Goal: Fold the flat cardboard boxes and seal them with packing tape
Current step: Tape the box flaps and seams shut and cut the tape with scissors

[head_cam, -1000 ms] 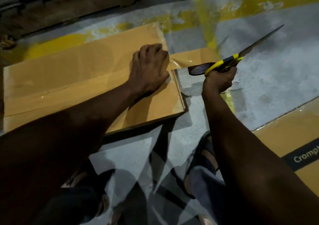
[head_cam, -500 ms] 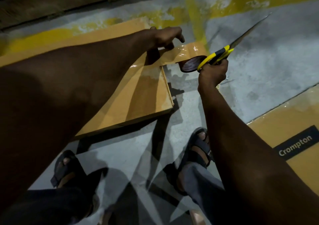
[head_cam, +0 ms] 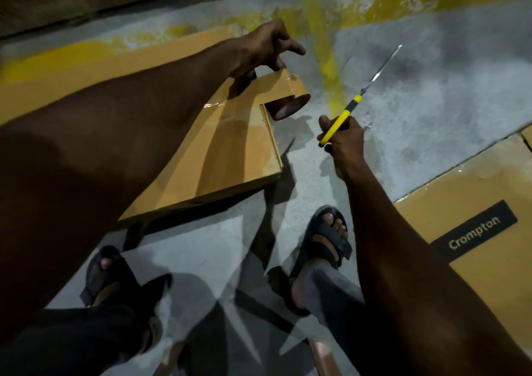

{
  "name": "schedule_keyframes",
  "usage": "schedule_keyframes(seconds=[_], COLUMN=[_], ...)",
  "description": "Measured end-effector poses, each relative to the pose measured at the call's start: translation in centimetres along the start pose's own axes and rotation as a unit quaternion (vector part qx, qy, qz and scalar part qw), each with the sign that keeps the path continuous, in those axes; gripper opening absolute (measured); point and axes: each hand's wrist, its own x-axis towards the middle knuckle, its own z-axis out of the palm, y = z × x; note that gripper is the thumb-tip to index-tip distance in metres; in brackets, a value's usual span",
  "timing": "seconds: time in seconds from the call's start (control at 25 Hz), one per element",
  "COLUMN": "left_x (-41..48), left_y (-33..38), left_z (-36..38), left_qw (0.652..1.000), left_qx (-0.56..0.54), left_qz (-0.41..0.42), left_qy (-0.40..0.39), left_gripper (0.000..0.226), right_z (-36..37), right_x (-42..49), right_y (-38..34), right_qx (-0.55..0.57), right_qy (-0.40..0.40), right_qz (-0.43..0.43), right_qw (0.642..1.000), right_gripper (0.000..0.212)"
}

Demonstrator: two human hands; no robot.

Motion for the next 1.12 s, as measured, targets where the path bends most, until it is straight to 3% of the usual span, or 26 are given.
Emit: schedule_keyframes(seconds=[0.24, 0.52, 0.72, 1.0, 1.12], left_x=[-0.5, -0.1, -0.4, 0.6, 0.3], left_y=[0.7, -0.2, 0.3, -0.4, 0.0], left_z=[0.6, 0.6, 0.7, 0.5, 0.7], left_qw=[0.999, 0.995, 0.994, 0.994, 0.996], left_qx=[-0.022, -0.076, -0.091, -0.100, -0.069], left_qz=[-0.021, -0.040, -0.041, -0.017, -0.006], left_qy=[0.024, 0.046, 0.040, 0.040, 0.050], left_gripper=[0.059, 0.049, 0.048, 0.054, 0.046], right_z=[-1.1, -2.3, -0.5, 1.2, 1.3], right_x=[-5.8, -9.8, -9.8, -8.4, -7.8], right_y=[-0.7, 0.3, 0.1, -0.9, -1.2], right_qx=[-0.066, -0.024, -0.033, 0.018, 0.012], right_qy=[-0.168, -0.296, -0.310, -0.298, -0.297], right_qz=[0.011, 0.121, 0.130, 0.144, 0.138], right_qw=[0.984, 0.947, 0.941, 0.944, 0.945], right_gripper=[0.043, 0.041, 0.026, 0.042, 0.044])
